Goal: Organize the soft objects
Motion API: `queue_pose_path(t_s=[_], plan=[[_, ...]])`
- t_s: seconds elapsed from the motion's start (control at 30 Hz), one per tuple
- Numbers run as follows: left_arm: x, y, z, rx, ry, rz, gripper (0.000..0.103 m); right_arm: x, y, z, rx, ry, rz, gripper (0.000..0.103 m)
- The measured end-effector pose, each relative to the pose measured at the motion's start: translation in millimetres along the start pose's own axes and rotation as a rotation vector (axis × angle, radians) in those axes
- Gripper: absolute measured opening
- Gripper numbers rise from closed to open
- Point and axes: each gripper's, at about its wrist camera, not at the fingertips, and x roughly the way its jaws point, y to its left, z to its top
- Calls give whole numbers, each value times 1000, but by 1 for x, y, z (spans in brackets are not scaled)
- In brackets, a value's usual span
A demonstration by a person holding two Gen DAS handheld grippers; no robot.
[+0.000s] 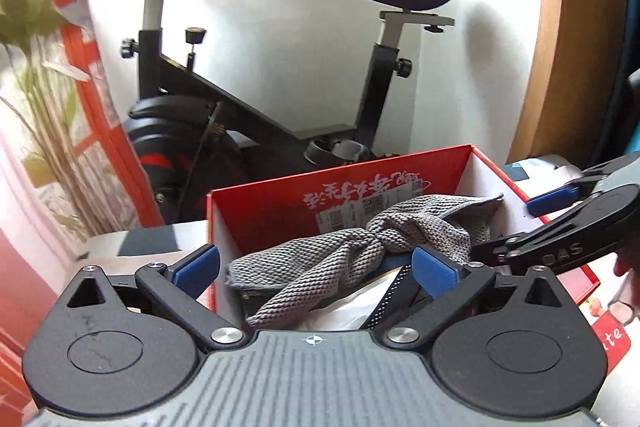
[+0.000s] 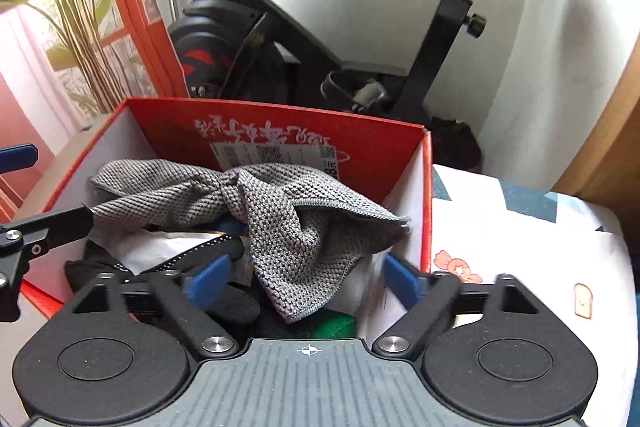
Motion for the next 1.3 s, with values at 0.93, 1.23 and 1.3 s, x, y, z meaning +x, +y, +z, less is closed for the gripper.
queue_pose_path(t_s=[0.93, 1.23, 1.3], plan=[[-121, -12, -29, -3, -93, 245, 103, -108, 41, -50, 40, -191, 12, 103], [-205, -18, -46, -68, -166, 290, 103, -195, 59, -84, 63, -356, 35, 103], [-224, -20, -48, -90, -190, 303, 103, -215, 63, -95, 63, -400, 28, 103]])
